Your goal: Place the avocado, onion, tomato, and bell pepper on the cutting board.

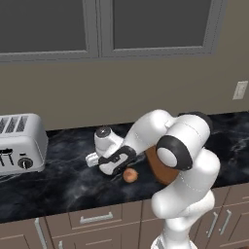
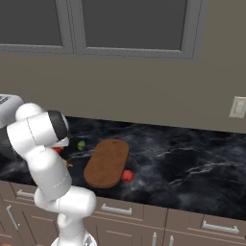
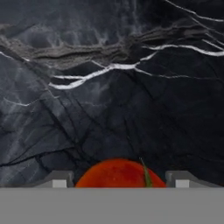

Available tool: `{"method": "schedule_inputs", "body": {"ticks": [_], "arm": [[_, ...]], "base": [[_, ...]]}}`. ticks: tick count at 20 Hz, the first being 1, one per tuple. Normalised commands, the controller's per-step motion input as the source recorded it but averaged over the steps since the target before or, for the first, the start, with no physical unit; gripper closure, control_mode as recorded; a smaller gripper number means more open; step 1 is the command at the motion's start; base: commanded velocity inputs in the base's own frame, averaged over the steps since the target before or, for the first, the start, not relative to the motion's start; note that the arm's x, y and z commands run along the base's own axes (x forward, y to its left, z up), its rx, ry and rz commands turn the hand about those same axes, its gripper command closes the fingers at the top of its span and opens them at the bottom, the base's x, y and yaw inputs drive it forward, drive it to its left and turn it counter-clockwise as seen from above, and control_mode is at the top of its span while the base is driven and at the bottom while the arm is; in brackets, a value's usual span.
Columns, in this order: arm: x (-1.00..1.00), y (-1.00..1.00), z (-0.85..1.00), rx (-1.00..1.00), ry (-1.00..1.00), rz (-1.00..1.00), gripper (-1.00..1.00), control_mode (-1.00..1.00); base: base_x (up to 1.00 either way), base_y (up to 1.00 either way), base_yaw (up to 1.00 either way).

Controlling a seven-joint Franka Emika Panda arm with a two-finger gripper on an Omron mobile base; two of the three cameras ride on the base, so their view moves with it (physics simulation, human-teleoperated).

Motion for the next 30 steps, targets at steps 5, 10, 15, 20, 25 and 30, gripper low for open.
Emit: {"method": "schedule_inputs", "body": {"ticks": [5, 10, 15, 20, 25, 30], "arm": [[-0.48, -0.32, -0.03, -0.03, -0.09, -0.02, 1.00, -1.00], [-0.37, -0.44, 0.46, 0.00, -0.11, 0.00, 1.00, -1.00], [-0.18, -0.61, 0.67, 0.07, -0.08, 0.00, 1.00, -1.00], [-0.11, -0.76, 0.44, 0.10, -0.02, 0.00, 1.00, -1.00], [-0.11, -0.59, 0.19, 0.05, -0.06, 0.00, 1.00, -1.00], [0.00, -0.47, 0.15, 0.02, -0.05, 0.00, 1.00, -1.00]], "base": [[0.00, 0.00, 0.00], [0.00, 0.00, 0.00], [0.00, 0.00, 0.00], [0.00, 0.00, 0.00], [0.00, 0.00, 0.00], [0.00, 0.00, 0.00]]}}
